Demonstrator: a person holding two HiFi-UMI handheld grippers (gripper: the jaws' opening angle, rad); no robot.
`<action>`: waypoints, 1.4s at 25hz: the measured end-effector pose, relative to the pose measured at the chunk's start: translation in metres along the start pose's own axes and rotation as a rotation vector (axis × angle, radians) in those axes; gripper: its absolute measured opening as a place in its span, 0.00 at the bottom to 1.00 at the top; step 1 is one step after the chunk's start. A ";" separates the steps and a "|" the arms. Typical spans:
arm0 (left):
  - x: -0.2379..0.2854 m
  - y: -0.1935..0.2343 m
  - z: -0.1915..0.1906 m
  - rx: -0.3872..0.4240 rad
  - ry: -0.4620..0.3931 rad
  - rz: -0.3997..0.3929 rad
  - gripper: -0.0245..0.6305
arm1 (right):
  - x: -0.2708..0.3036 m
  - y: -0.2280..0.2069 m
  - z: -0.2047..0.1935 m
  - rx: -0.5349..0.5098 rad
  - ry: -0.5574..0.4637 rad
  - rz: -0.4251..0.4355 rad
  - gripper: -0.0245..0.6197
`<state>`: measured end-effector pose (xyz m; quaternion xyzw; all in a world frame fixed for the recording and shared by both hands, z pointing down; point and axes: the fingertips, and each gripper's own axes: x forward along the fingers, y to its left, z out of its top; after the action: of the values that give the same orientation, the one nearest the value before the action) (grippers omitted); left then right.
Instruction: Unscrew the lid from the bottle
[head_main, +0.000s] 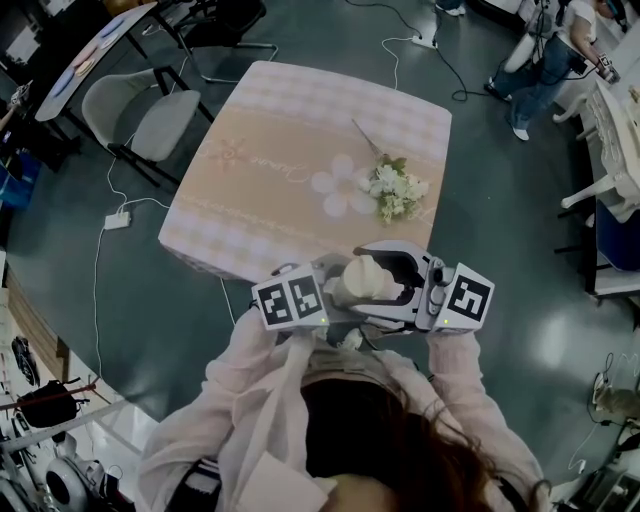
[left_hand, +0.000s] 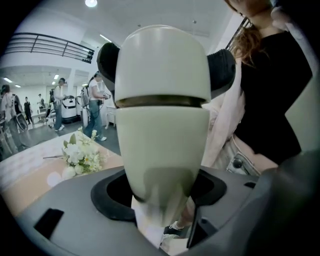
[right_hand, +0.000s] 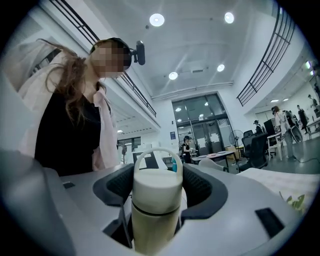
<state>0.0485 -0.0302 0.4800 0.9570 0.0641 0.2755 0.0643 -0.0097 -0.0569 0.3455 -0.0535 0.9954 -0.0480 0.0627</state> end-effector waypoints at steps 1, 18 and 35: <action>-0.001 0.001 0.000 -0.003 -0.002 0.005 0.52 | 0.000 -0.001 0.000 0.000 0.001 -0.006 0.52; -0.026 0.059 -0.007 -0.182 -0.067 0.336 0.52 | 0.000 -0.039 -0.013 -0.011 0.032 -0.469 0.59; -0.020 0.050 -0.009 -0.158 -0.047 0.289 0.52 | 0.013 -0.039 -0.015 -0.056 0.102 -0.452 0.49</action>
<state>0.0307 -0.0815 0.4851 0.9543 -0.0976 0.2638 0.1007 -0.0203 -0.0957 0.3625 -0.2744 0.9609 -0.0360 -0.0015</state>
